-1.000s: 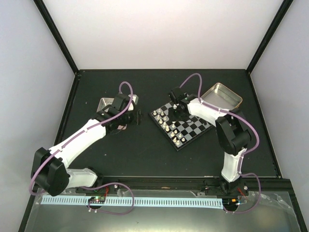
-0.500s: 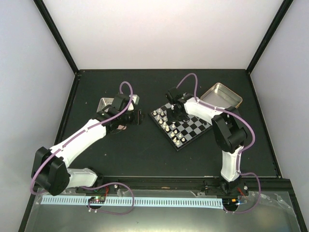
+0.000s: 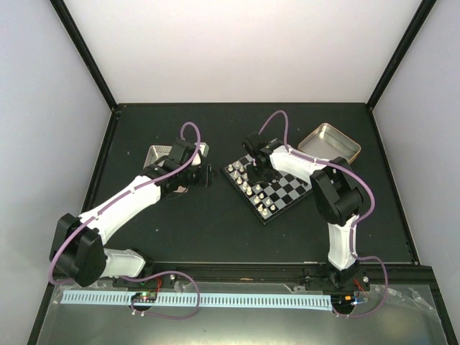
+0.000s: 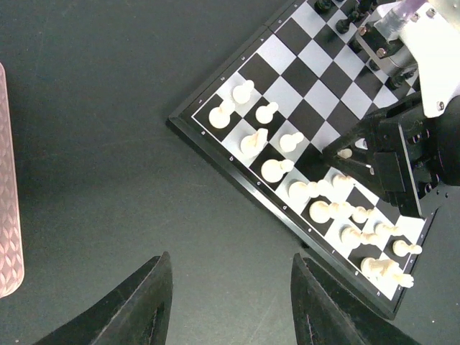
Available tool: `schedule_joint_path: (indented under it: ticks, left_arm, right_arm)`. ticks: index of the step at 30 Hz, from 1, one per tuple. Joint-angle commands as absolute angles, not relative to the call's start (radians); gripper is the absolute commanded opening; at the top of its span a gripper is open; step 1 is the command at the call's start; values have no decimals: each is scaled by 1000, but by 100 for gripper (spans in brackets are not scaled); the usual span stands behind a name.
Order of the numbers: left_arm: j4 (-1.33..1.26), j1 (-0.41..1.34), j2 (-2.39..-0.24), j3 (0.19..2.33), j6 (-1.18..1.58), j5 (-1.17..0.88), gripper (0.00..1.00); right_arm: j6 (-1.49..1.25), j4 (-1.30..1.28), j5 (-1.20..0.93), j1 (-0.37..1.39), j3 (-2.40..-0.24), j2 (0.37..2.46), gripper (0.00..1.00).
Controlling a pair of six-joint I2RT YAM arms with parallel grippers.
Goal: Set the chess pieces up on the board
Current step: Move the chess piece to the chessboard.
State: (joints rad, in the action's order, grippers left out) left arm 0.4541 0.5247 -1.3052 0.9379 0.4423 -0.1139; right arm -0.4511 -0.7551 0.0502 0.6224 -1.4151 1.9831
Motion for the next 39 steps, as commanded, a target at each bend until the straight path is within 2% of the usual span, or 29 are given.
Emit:
schedule_joint_path:
  ticks: [1,5,24,33,39]
  left_arm:
    - [429,517,-1312,937,449,-135,46]
    - [427,517,-1310,936,450,-136,47]
    - [423,516,-1311,932,449,-144,46]
    - [424,516,-1301,934,451,-140,46]
    - [423,515,-1287,921,453,-123,47]
  right_arm:
    - [-448,-781,57,629,-1437,1981,18]
    - [-449,-764,35,632,-1432,1973,14]
    - [-435,-747,-30,644,-1475,2014,13]
    - [-456,-762,-25,645,-1501,1989,26]
    - [-513,-729,40,642,-1469,1915,30]
